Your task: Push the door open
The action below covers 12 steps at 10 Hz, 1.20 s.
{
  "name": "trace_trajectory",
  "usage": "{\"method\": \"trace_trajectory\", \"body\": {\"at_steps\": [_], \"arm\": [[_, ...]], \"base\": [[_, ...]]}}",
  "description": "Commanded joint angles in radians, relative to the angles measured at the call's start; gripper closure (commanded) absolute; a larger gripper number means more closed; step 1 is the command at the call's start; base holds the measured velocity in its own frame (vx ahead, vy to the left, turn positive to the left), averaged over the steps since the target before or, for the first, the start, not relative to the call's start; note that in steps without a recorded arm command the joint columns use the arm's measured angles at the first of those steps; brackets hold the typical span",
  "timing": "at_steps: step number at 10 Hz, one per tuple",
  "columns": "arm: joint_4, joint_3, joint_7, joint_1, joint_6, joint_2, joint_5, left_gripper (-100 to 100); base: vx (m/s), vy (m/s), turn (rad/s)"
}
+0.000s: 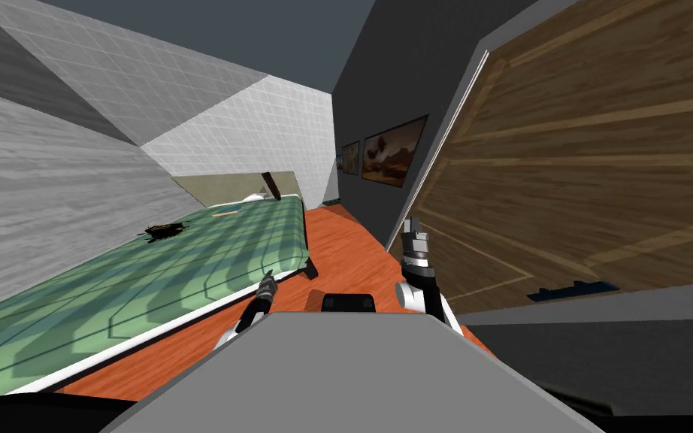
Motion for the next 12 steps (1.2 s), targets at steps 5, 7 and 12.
{"method": "trace_trajectory", "body": {"at_steps": [5,7,12], "arm": [[0.101,0.042,0.041,-0.007,0.098,0.006,-0.028,-100],[0.138,0.059,0.056,-0.010,0.137,0.007,-0.040,-100],[0.224,0.096,0.092,-0.021,0.232,0.008,-0.069,-100]], "base": [[0.135,-0.029,0.215],[0.158,-0.059,0.242],[0.145,-0.077,0.237]]}}
